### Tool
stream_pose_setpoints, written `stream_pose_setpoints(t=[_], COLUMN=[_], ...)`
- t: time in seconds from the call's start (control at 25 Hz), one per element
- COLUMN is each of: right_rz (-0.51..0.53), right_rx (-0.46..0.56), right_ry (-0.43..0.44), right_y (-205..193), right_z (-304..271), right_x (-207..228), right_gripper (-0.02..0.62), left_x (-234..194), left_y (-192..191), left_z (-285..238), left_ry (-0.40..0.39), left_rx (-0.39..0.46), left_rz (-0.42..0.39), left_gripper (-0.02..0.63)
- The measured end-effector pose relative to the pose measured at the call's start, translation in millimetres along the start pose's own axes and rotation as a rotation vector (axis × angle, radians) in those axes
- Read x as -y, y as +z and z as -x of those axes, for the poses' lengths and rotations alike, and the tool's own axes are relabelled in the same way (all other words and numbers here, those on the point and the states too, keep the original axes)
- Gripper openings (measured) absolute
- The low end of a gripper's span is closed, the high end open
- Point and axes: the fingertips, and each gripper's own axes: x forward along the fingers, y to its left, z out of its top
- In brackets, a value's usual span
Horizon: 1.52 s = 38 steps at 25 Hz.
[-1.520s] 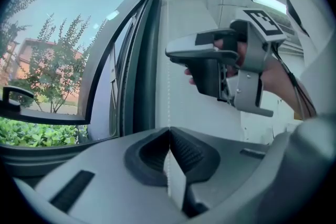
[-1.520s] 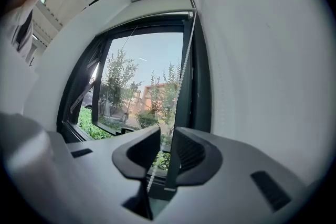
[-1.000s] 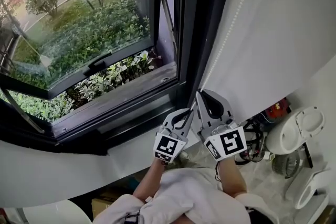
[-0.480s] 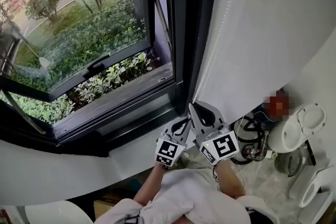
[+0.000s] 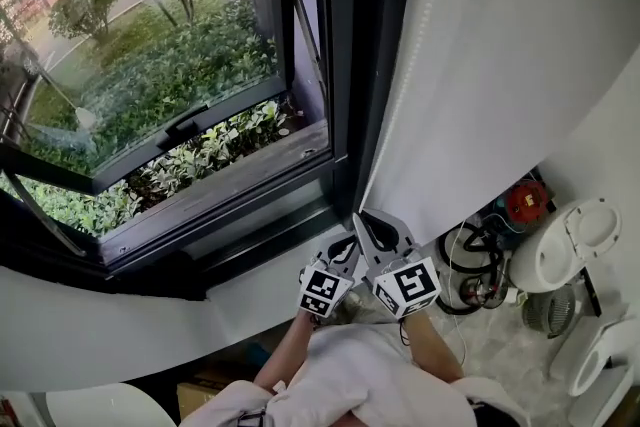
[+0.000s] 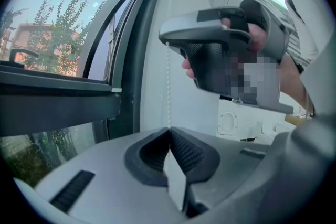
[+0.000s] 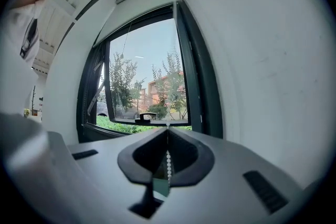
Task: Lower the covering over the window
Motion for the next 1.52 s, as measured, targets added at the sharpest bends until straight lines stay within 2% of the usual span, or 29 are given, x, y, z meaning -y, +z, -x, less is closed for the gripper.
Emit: stream_pose_setpoints(t=[0.84,1.08,1.16,1.28,1.52], right_rz=[-0.054,-0.063,-0.062,-0.061,-0.063], right_rx=[-0.164,-0.156,-0.152,-0.152,-0.153], right_ry=[-0.016,-0.009,-0.008,-0.004,-0.003], right_y=[-89.5,-98.0,-98.2,-97.7,-97.9], right_z=[-1.5,-2.8,-3.6,-4.3,-4.1], right_x=[6.2,7.5,9.2,10.8,14.5], right_gripper=[-0.005,-0.005,-0.005,-0.005,-0.005], left_x=[0.8,-4.7,-6.1,-8.6,-12.5], left_y=[-88.6,-101.7,-91.5,-60.8,49.4], left_z=[-13.3,-2.1,7.4,23.8,51.8], left_ry=[-0.047,-0.011,-0.009,-0.010,-0.018], left_rx=[-0.156,-0.144,-0.123,-0.085,0.067], left_rz=[0.016,0.031,0.047,0.035,-0.045], left_gripper=[0.017,0.018,0.027,0.079,0.098])
